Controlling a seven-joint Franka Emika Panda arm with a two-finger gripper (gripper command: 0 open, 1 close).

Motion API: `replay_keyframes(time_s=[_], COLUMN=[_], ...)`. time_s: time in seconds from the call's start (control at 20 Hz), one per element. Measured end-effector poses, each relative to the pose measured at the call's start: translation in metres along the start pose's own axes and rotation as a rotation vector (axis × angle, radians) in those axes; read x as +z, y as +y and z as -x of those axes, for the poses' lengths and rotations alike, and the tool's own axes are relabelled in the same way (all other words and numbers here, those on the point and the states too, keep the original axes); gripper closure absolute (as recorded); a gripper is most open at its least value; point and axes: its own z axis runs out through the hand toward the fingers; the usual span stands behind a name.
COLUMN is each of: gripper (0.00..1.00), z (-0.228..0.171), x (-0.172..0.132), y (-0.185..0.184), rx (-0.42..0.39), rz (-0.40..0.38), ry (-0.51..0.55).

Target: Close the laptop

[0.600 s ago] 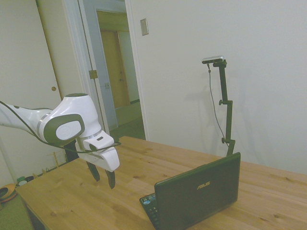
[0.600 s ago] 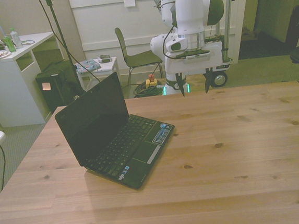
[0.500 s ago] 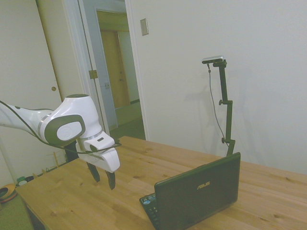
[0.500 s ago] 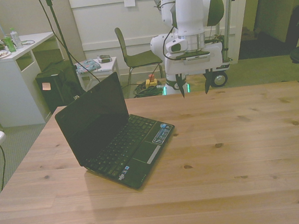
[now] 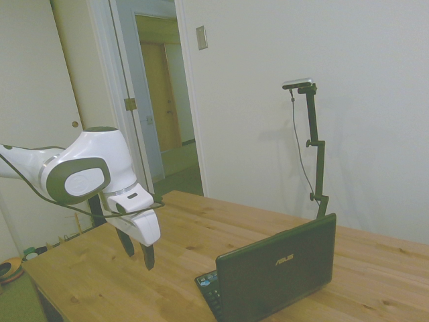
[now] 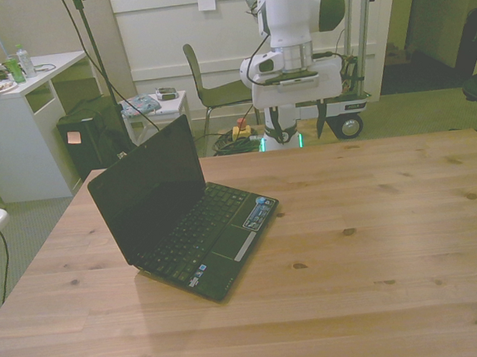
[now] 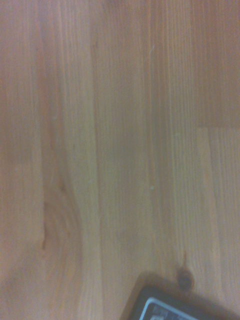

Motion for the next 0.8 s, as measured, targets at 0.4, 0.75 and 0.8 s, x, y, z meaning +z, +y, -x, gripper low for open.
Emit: replay_keyframes(time_s=[0.4,0.75,0.8], gripper=[0.0,0.0,0.0], z=[-0.04,-0.095,-0.104], x=[-0.02,-0.029,-0.032], y=[0.102,0.197,0.207], rx=[0.201,0.307,0.316], rz=[-0.03,-0.061,-0.064], ry=[0.001,0.002,0.003])
